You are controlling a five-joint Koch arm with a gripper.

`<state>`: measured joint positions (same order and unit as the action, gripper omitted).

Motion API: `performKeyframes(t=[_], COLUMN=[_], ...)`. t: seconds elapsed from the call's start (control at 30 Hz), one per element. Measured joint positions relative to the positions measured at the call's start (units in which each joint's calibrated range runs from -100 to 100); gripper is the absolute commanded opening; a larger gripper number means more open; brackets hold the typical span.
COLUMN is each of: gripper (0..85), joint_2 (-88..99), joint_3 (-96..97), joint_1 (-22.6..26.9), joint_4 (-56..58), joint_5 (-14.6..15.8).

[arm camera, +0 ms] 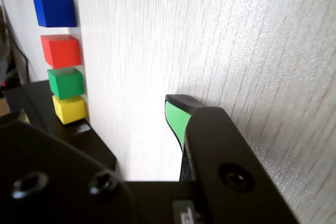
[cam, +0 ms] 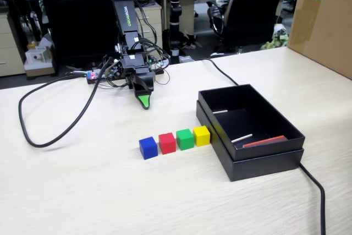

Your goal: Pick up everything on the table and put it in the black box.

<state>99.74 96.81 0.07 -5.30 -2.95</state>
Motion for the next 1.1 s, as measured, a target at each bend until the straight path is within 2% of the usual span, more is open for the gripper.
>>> performKeyframes(t=[0.93,1.1], gripper=[50.0,49.7], joint_2=[0.00,0.00], joint_3=[-0.18,-5.75], joint_1=[-0.15,-0.59], joint_4=[0.15,8.83], joint_5=[0.00,0.00])
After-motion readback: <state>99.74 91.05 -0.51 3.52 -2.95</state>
